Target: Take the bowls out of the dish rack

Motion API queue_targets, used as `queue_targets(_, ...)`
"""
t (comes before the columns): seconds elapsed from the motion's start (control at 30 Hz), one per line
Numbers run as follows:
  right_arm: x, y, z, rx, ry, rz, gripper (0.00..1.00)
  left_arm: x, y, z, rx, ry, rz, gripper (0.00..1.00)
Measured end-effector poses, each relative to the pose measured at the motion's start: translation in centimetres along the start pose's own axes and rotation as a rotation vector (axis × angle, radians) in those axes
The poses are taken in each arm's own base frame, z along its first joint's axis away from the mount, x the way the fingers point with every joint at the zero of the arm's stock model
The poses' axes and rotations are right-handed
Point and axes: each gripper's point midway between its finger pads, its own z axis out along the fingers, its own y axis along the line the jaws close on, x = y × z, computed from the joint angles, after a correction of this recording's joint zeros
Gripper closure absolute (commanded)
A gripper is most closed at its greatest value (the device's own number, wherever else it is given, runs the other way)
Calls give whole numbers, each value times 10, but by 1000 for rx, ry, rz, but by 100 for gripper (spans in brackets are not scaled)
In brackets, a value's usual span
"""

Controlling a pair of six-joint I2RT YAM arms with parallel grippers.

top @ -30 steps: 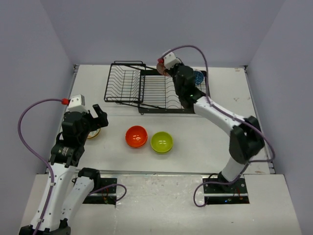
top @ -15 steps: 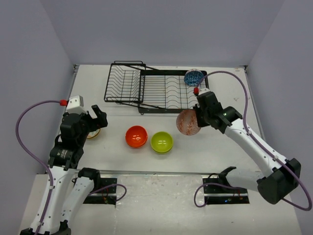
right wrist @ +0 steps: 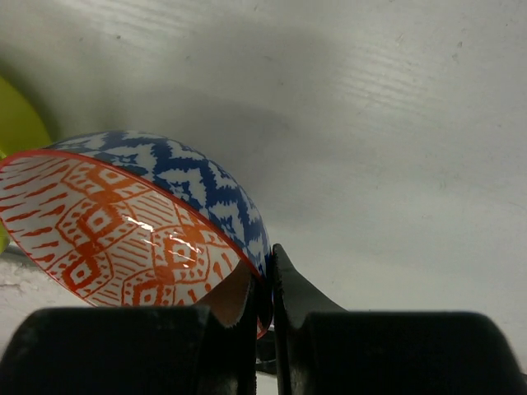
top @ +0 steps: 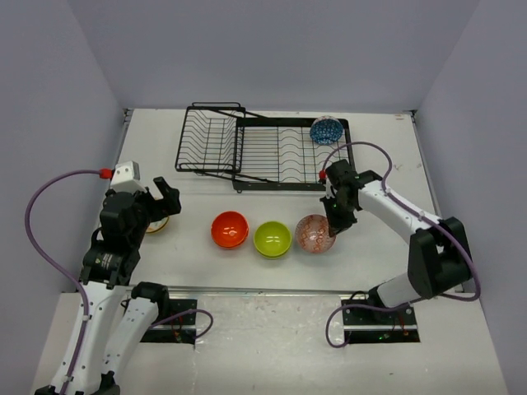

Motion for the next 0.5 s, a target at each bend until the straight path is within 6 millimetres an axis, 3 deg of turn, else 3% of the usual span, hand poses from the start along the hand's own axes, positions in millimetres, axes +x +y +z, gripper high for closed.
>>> queue_targets(0.13,-5,-13,20,-12,48,56,96,0,-1,0,3,-1,0,0)
queue_targets(0.27,-9,-18,29,-30,69,85,69,0,-1,0,2,-1,0,0)
queue_targets(0.33,-11,-17,30,-40,65,82,49,0,0,1,1,2,0,0)
queue_targets(0.4,-13,-16,30,-44,59,83,45,1,0,2,-1,7,1,0)
queue_targets(0.5,-14,-18,28,-28,48,88,23,2,0,4,-4,13,2,0)
